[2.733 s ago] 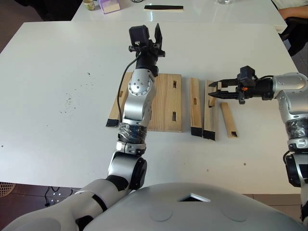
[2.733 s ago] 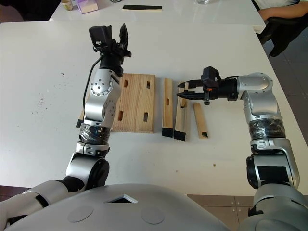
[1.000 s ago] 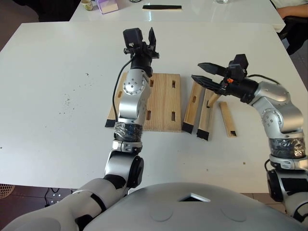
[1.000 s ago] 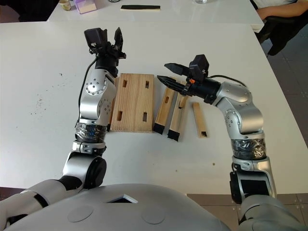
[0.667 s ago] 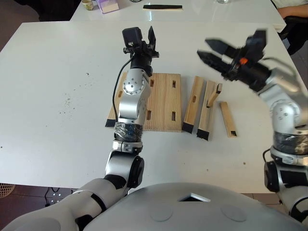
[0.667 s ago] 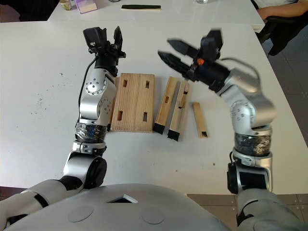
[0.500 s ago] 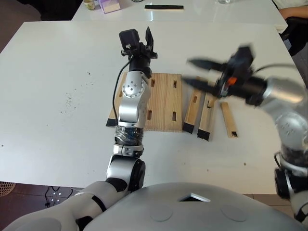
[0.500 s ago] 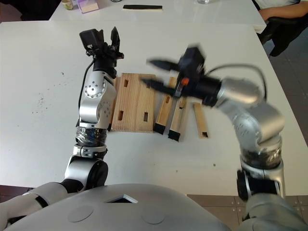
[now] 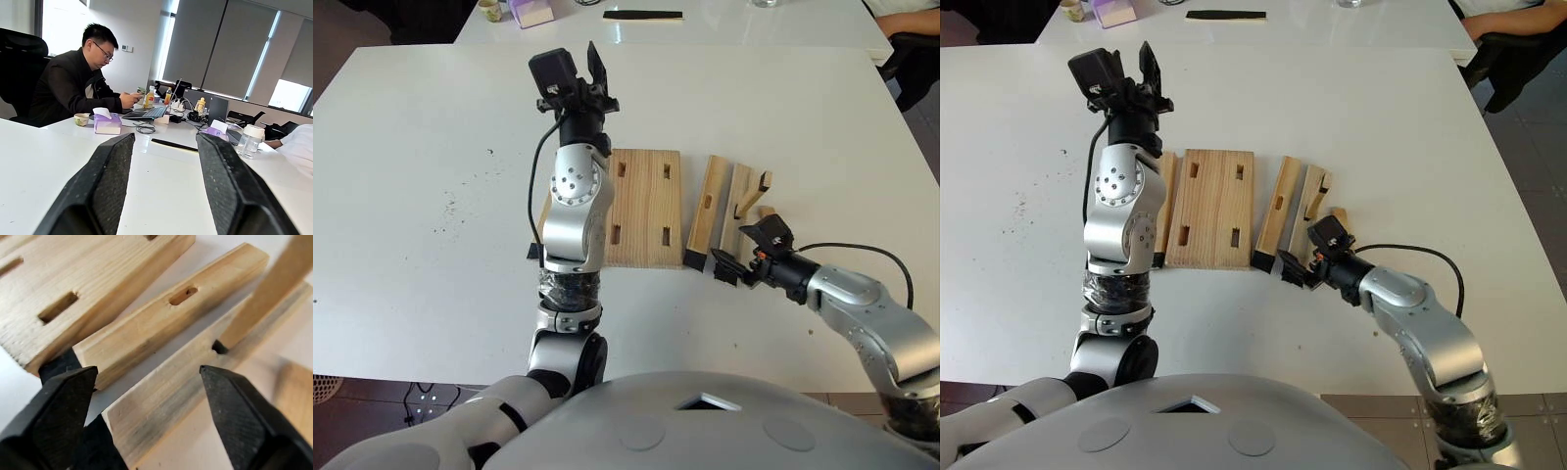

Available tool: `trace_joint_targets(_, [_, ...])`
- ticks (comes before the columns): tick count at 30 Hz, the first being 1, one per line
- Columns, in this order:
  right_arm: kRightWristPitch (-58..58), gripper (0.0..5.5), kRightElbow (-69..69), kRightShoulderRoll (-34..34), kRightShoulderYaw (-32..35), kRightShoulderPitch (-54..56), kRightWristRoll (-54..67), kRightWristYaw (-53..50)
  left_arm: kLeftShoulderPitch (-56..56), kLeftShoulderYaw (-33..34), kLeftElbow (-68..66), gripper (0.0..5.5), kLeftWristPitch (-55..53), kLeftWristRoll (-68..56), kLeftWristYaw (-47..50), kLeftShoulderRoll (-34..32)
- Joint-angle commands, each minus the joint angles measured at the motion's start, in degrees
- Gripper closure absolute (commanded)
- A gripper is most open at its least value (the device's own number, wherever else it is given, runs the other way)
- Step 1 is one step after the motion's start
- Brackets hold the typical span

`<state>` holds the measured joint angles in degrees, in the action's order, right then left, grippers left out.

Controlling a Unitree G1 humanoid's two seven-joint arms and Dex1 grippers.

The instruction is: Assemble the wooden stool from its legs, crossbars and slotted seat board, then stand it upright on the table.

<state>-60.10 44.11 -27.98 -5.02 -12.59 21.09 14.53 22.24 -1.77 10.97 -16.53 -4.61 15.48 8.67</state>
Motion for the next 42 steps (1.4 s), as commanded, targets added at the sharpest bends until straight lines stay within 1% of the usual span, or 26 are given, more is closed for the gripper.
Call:
trace_joint_targets(1, [-7.17,1.69,3.65,4.09,1.53,0.78,-1.14,-5.79,-2.76,-1.3,0.06,3.17,-1.84,-0.08,0.49,3.01])
trace_joint_targets(5, [-9.96,1.69,2.16,5.94,2.28,2.96,-2.48,-8.32,-2.19,-1.81,-0.65,3.17,-2.09,-0.47,0.09,3.03])
trace_joint_targets(11, [-11.32,1.69,-2.77,9.02,-1.41,5.06,-3.0,-9.05,-2.08,-1.96,-0.89,3.17,-1.93,-0.48,0.29,3.14])
trace_joint_targets(15, [-10.72,1.69,-4.2,11.66,-2.11,3.95,-4.63,-11.1,-0.69,-2.47,-3.13,3.17,-1.61,-1.15,-1.46,2.85])
trace_joint_targets(18, [-11.05,1.69,-5.49,10.57,-3.59,3.47,-6.42,-11.83,-0.1,-2.4,-4.23,3.17,-1.12,-1.46,-1.8,2.59])
trace_joint_targets(22, [-11.17,1.69,-6.7,7.8,-3.46,1.51,-8.31,-11.59,0.26,-1.96,-5.6,3.17,-0.01,-1.48,-1.72,2.63])
trace_joint_targets(27, [-10.79,2.32,-6.75,6.31,-3.96,0.94,-8.88,-10.94,1.05,-1.49,-8.0,3.17,1.93,-1.34,-1.45,2.79])
trace_joint_targets(30, [-9.99,2.78,-7.52,6.82,-3.64,1.64,-9.46,-11.31,1.98,-1.26,-10.23,3.17,3.38,-1.44,-1.46,3.21])
trace_joint_targets(35, [-8.46,3.38,-9.22,9.04,-2.61,4.08,-11.49,-13.78,3.29,-0.31,-13.48,3.17,5.64,-2.28,-2.05,3.85])
trace_joint_targets(39, [-7.65,3.44,-11.21,11.87,-0.72,8.52,-12.56,-15.11,4.24,0.39,-14.1,3.17,9.14,-1.22,-1.69,2.83])
trace_joint_targets(42, [-6.92,3.44,-12.53,15.14,3.22,13.67,-11.8,-15.41,5.55,3.21,-11.18,3.17,8.93,-2.64,-1.39,1.19])
